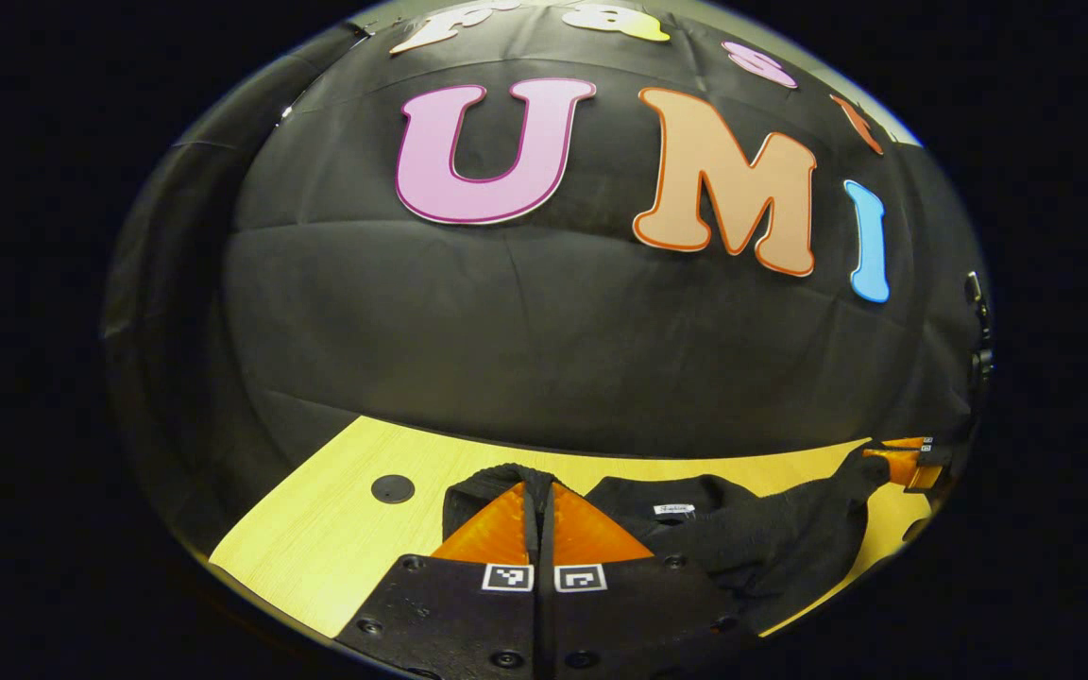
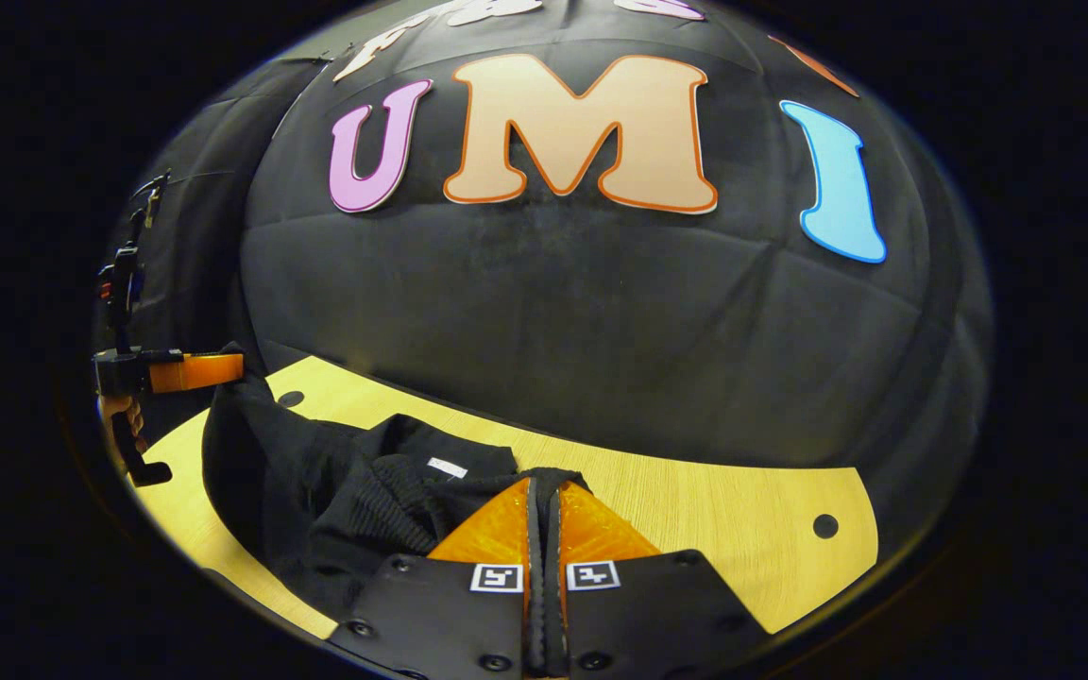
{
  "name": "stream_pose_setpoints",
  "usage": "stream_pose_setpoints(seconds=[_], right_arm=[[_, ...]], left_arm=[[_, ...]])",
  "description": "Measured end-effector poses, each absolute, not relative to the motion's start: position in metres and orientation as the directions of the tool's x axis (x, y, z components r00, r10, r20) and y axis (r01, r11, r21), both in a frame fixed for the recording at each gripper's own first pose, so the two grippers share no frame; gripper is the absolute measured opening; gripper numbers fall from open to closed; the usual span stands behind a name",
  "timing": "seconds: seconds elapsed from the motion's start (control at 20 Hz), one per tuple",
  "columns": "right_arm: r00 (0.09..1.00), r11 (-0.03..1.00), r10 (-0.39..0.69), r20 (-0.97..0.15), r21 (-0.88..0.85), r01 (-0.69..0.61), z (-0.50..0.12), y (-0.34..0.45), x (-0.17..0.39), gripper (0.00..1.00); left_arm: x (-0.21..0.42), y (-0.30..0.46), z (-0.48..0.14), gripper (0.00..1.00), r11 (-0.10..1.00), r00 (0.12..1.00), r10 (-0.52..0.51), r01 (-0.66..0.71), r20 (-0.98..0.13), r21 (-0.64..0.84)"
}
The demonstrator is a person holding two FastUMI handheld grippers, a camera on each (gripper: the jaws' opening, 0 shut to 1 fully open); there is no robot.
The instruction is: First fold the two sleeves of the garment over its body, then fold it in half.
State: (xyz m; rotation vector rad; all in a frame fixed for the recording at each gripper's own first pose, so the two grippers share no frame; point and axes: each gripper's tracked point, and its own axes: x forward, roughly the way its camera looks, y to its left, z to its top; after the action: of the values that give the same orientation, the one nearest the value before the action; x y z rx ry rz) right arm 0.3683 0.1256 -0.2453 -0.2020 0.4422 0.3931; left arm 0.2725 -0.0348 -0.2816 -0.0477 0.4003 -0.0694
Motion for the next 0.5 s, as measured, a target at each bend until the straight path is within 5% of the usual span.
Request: stream_pose_setpoints(seconds=[0.4,0.5], right_arm=[[0.822,0.916,0.292,-0.488,-0.105,-0.388,-0.272,0.128,0.398,0.04],[0.836,0.922,0.270,-0.477,-0.122,-0.368,-0.269,0.123,0.405,0.12]], left_arm=[[0.296,-0.027,-0.325,0.04,0.999,0.898,-0.037,0.016,-0.438,-0.050],[0.298,-0.021,-0.324,0.36,0.999,0.900,-0.026,0.008,-0.434,-0.045]])
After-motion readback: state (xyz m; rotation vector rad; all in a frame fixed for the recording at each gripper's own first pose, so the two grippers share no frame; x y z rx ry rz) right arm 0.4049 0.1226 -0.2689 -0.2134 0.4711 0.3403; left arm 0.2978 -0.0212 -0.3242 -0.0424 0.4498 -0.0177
